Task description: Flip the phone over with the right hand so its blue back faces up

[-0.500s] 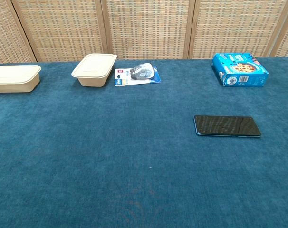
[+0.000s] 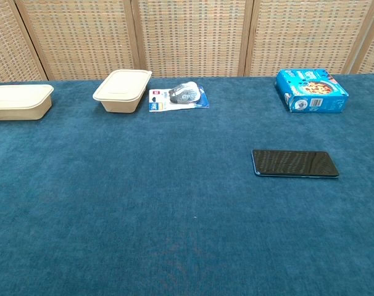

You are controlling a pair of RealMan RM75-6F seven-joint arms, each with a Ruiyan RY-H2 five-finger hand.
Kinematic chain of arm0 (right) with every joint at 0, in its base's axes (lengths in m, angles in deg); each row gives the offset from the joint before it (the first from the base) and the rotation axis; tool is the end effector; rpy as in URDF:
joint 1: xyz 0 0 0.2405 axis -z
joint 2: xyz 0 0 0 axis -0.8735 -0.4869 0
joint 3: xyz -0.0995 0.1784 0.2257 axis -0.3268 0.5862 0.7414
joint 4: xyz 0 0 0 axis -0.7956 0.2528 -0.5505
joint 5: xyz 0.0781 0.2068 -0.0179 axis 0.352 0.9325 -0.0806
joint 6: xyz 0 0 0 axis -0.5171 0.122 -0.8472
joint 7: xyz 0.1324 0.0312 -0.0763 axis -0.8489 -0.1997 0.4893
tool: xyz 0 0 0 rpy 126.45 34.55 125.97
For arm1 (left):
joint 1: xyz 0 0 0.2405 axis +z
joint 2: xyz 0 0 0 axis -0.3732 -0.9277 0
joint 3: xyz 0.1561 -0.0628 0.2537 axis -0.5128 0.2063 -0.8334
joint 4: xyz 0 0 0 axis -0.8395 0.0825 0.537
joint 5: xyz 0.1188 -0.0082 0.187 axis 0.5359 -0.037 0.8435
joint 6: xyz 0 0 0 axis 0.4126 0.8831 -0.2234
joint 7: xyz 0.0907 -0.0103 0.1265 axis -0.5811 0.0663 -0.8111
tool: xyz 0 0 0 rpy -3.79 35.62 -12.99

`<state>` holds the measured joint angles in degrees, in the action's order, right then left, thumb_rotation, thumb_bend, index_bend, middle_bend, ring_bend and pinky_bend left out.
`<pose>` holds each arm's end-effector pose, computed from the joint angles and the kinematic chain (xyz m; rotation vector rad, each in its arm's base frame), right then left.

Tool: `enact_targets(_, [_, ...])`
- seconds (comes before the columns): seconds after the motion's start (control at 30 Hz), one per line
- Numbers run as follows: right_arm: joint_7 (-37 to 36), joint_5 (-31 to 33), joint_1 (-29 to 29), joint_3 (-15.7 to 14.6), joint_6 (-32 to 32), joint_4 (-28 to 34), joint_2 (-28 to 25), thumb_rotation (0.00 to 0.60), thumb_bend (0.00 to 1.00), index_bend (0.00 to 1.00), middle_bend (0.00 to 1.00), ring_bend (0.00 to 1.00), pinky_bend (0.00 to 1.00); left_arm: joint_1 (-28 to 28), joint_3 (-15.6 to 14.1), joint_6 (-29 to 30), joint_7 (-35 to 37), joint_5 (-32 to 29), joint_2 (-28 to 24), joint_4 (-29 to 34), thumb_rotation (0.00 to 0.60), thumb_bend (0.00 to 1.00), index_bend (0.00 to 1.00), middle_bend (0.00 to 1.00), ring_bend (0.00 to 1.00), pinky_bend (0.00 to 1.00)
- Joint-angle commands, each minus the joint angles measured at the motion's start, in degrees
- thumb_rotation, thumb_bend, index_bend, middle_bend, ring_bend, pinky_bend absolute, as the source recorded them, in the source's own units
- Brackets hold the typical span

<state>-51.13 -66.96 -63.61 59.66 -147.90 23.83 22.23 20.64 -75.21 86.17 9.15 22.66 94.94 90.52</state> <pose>-0.3454 -0.1898 0.1778 1.4033 -0.7626 0.9547 -0.3331 0.1676 0.1783 -1.3901 -0.8426 -0.8864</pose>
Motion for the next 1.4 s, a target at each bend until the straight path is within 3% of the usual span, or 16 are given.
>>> enact_targets(0.03, [3.41,-3.6,-5.43,1.0,5.38,1.05,-0.74,0.6,0.0,0.0,0.0,0.0,0.0,-0.69,1.06,0.25,-0.89,-0.17,1.81,-1.7,0.6,0.0,0.0,0.0,0.0,0.0])
enact_targets(0.23, [10.68,5.28,-17.63,6.18,24.45,9.53,-2.35,0.6,0.0,0.1,0.0,0.0,0.0,-2.0,2.15,-1.88,-2.81,-2.61,4.26,-3.4,0.6,0.0,0.0,0.0,0.0,0.0])
enact_targets(0.4, [15.05,20.2,-26.96,11.42,36.44,9.88,3.27,0.6,0.0,0.17,0.0,0.0,0.0,-3.05,3.39,-3.07,-1.72,-4.51,6.28,-5.79,0.6,0.0,0.0,0.0,0.0,0.0])
enact_targets(0.5, [17.28,30.16,-32.43,13.49,41.22,6.96,7.53,0.6,0.0,0.17,0.0,0.0,0.0,-3.68,3.83,-4.35,-1.99,-5.93,6.79,-6.38,0.6,0.0,0.0,0.0,0.0,0.0])
enact_targets(0.7, [25.24,46.94,-39.85,13.6,40.9,1.82,15.48,0.6,0.0,0.2,0.0,0.0,0.0,-4.49,4.54,-6.26,-1.66,-8.38,6.83,-6.85,0.6,0.0,0.0,0.0,0.0,0.0])
enact_targets(0.9, [31.57,57.23,-44.6,11.75,37.93,-1.62,21.15,0.6,0.0,0.23,0.0,0.0,0.0,-4.77,4.93,-6.91,-0.66,-9.56,6.33,-6.82,0.6,0.0,0.0,0.0,0.0,0.0])
enact_targets(1.1, [33.07,63.1,-47.32,11.37,35.98,-4.57,25.71,0.6,0.0,0.26,0.0,0.0,0.0,-5.09,4.98,-7.78,0.06,-10.39,5.78,-6.62,0.6,0.0,0.0,0.0,0.0,0.0])
enact_targets(1.4, [34.75,64.92,-49.02,9.38,33.86,-10.13,31.15,0.6,0.0,0.27,0.0,0.0,0.0,-5.48,4.85,-8.69,1.31,-10.81,5.2,-6.86,0.6,0.0,0.0,0.0,0.0,0.0])
